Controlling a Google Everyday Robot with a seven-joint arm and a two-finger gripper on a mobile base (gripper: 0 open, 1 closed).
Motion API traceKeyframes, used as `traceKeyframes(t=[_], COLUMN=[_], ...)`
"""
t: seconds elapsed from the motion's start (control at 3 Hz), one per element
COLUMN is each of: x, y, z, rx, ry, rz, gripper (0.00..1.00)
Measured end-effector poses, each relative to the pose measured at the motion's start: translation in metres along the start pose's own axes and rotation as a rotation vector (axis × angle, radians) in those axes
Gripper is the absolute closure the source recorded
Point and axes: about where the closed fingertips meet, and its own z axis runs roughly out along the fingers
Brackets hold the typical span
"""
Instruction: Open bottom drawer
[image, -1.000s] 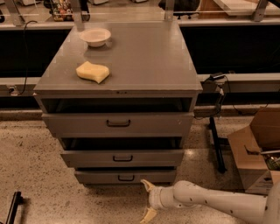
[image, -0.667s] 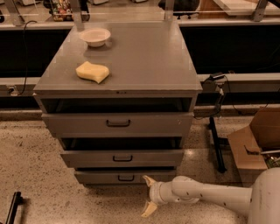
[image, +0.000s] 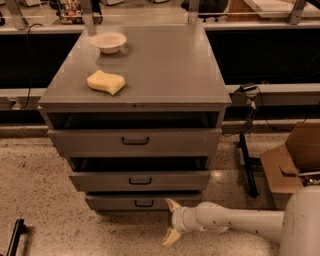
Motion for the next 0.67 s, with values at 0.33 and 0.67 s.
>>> traceKeyframes(t=[0.33, 0.67], x=[0.022, 0.039], y=[-0.019, -0.044], z=[-0.004, -0.002], rx=[0.055, 0.085], ry=[0.049, 0.041], rz=[-0.012, -0.019], gripper=[0.0, 0.0])
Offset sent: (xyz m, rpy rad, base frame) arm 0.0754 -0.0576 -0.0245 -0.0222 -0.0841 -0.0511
